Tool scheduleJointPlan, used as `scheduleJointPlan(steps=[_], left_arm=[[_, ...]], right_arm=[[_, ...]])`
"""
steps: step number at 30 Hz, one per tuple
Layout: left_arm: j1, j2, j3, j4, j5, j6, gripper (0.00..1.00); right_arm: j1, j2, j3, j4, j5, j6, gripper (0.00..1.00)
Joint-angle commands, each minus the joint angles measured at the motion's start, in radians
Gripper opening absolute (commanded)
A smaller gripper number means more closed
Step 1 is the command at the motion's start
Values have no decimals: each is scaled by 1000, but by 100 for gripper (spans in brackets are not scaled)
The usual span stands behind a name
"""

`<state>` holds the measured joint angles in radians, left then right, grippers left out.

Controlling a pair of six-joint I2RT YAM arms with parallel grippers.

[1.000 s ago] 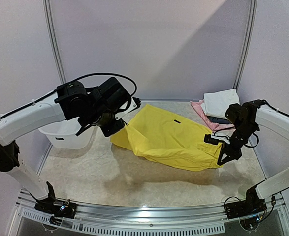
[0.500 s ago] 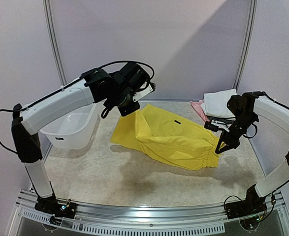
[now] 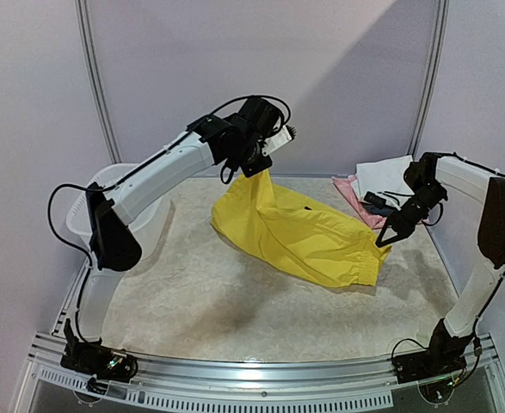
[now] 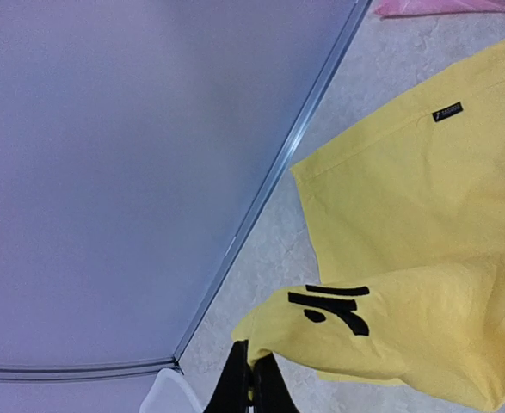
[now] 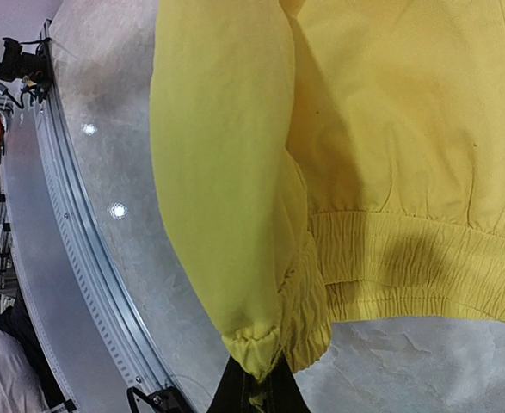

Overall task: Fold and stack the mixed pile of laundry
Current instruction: Fold the flattened shorts at the center of the board.

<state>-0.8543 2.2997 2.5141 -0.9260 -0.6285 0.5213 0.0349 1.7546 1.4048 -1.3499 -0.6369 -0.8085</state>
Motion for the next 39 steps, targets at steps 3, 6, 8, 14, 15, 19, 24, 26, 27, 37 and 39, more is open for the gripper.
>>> scheduleJointPlan(steps=[3, 6, 8, 14, 15, 19, 24, 26, 27, 37, 39], left_arm=[[52, 94, 60, 60, 15, 68, 0], [73, 107, 51, 79, 42, 60, 0], [84, 115, 27, 126, 65, 71, 0], [94, 190, 38, 301, 90, 144, 0], [97, 210, 53, 325, 86, 153, 0], [120, 260, 57, 435, 114, 137, 0], [130, 347, 86, 553, 175, 98, 0], [130, 375, 92, 601, 156, 66, 0], [132, 383, 90, 628, 138, 53, 0], [156, 414, 53, 698, 111, -27, 0], [165, 420, 54, 724, 123, -47, 0]], right_arm=[[-42, 78, 34, -116, -44, 50, 0], [-65, 119, 38, -74, -52, 74, 0], [-68, 143, 40, -46, -55, 88, 0], [-102, 214, 61, 35, -64, 138, 0], [-113, 223, 69, 43, -72, 153, 0], [-156, 276, 106, 89, -95, 195, 0], [-166, 355, 147, 144, -99, 246, 1], [-170, 377, 157, 182, -94, 274, 1], [-172, 385, 163, 197, -89, 286, 1], [-196, 427, 237, 306, -46, 361, 2], [-198, 430, 239, 329, -37, 376, 2]])
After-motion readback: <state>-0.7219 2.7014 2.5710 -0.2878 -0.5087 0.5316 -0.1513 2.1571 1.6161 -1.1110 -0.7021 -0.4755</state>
